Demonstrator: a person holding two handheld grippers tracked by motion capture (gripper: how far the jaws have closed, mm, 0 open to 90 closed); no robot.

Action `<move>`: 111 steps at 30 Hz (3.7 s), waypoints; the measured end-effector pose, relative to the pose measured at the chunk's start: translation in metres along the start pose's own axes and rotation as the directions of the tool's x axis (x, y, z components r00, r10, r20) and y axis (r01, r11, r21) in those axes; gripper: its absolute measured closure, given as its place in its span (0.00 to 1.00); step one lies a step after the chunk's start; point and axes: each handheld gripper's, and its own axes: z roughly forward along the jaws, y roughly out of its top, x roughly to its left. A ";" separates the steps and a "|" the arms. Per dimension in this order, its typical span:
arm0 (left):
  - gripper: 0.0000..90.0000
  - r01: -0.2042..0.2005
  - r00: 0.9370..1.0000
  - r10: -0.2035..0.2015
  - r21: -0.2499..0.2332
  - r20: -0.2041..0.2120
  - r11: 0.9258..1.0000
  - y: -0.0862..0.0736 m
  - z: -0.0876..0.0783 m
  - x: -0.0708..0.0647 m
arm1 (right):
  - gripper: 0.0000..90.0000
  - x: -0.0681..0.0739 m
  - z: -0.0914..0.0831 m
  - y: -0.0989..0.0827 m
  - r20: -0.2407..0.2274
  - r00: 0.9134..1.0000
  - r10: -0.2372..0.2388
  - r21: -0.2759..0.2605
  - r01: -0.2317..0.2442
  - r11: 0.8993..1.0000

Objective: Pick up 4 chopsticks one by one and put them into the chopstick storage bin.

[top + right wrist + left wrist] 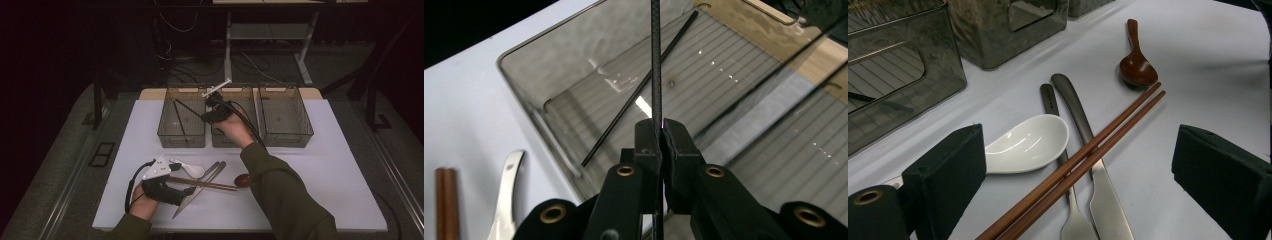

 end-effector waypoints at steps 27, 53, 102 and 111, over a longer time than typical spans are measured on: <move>0.07 -0.008 1.000 0.008 -0.004 0.007 1.000 0.001 -0.001 0.000 | 0.94 0.008 0.062 0.040 0.068 0.997 0.028 0.100 -0.035 0.994; 0.07 -0.006 1.000 0.006 0.003 -0.002 1.000 0.000 -0.002 0.002 | 0.41 0.005 -0.001 0.013 -0.085 0.996 -0.031 -0.081 0.024 0.996; 0.07 0.013 1.000 -0.013 0.017 -0.002 1.000 -0.002 0.001 0.001 | 0.18 -0.023 -0.129 -0.194 0.002 0.999 0.040 -0.257 -0.038 0.966; 0.07 0.011 1.000 -0.011 0.019 -0.007 1.000 -0.002 0.000 0.001 | 0.18 -0.021 -0.141 -0.224 0.012 0.999 0.050 -0.266 -0.046 0.963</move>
